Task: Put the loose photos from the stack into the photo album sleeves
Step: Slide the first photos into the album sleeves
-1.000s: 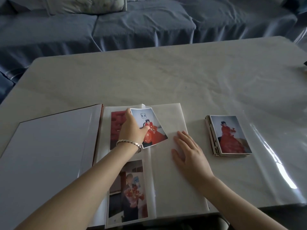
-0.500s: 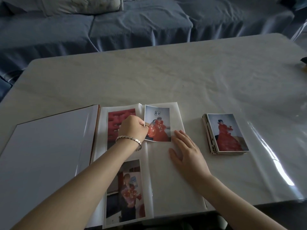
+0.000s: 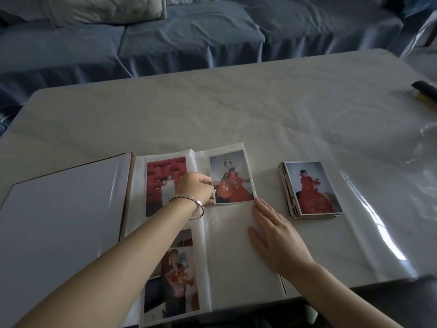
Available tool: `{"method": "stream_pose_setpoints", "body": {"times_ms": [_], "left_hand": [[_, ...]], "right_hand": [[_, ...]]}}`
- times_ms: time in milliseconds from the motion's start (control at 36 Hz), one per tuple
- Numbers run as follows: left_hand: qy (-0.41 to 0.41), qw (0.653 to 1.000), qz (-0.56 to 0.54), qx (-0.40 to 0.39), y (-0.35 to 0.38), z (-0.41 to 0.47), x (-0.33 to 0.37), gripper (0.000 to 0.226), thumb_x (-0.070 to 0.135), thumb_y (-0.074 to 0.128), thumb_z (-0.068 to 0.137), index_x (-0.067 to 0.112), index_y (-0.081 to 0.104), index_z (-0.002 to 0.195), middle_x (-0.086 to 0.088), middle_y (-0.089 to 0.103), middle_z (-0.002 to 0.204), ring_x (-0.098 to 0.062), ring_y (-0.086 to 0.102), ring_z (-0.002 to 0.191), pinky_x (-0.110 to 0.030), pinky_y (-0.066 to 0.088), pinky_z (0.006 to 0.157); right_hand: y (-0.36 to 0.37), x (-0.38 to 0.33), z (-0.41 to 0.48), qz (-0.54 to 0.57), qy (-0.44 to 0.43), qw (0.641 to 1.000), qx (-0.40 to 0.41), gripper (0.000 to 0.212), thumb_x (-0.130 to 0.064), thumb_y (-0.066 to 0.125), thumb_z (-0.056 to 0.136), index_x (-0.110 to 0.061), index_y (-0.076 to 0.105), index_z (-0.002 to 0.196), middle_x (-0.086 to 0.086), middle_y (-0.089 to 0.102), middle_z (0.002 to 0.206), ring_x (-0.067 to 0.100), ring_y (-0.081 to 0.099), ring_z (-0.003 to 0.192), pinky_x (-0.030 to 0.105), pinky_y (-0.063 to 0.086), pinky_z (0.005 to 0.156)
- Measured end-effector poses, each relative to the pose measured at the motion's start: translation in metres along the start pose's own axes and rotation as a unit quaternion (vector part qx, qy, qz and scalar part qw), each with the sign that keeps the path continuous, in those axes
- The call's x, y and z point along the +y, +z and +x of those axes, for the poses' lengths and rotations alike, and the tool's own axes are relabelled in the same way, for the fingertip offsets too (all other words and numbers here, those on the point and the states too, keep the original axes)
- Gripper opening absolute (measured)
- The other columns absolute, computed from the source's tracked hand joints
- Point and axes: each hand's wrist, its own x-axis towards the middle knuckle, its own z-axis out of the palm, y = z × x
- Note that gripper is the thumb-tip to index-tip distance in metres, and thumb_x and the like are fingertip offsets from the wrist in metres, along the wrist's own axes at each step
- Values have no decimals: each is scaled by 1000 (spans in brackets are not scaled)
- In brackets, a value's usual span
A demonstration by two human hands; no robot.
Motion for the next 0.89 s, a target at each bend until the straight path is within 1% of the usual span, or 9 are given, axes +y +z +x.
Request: {"method": "stream_pose_setpoints", "body": {"times_ms": [83,139,222,389,528,639,722,806,889], "left_hand": [[-23,999,-36,-9,-2,-3,2,18,-11,53,83,1,65,77,-13,64,74,-21,63,60,-24,55,48],[-16,999,-40,8,-1,1,1,18,-1,63,82,9,65,66,-11,68,78,-24,68,69,-28,58,60],[20,999,-10,33,-1,2,1,16,11,74,77,15,65,64,-5,67,74,-27,68,78,-37,56,79],[28,997,-11,74,5,4,0,23,8,76,73,19,62,60,-3,66,67,-27,69,72,-38,57,77],[23,998,-5,58,4,9,-6,21,2,75,70,19,62,70,3,65,67,-20,66,69,-26,53,70],[64,997,-9,35,-2,8,-11,32,-2,70,75,12,60,102,7,65,69,-6,61,60,-15,48,60],[136,988,66,36,-2,-1,-16,45,0,69,79,11,53,120,3,66,89,-5,60,72,-9,45,63],[219,957,183,46,0,-14,-22,48,4,64,84,7,49,130,-9,58,119,-15,55,102,-18,43,89],[276,924,262,35,-1,-26,-33,46,12,58,90,5,46,134,-11,37,144,-21,30,136,-23,20,110]], "right_hand": [[-1,-2,-1,18,-3,1000,16,47,-7,77,73,9,62,114,21,57,125,35,61,108,47,49,87],[0,-2,-3,24,-2,1000,18,46,-7,77,73,8,62,114,21,57,126,35,63,105,44,52,82],[-1,-3,-4,36,5,999,14,46,-9,73,76,7,60,117,19,55,129,34,63,106,42,52,84],[0,-4,-3,36,16,999,9,45,-10,74,76,7,62,115,19,56,128,33,64,103,41,52,82],[0,-6,-4,51,34,998,16,44,-7,74,76,7,61,116,19,55,129,34,64,104,43,54,83],[-10,-6,4,58,54,996,-43,38,-19,61,88,-3,59,122,6,49,139,26,56,117,35,49,93],[-30,1,19,64,73,995,-22,20,-17,62,87,-7,70,102,4,64,117,24,61,103,32,48,84],[-55,16,32,59,107,989,87,13,-7,69,81,-3,72,92,11,68,95,30,63,87,29,43,73],[-71,44,40,34,206,971,118,27,-19,69,83,-6,68,106,12,61,104,32,57,97,25,36,75]]}}
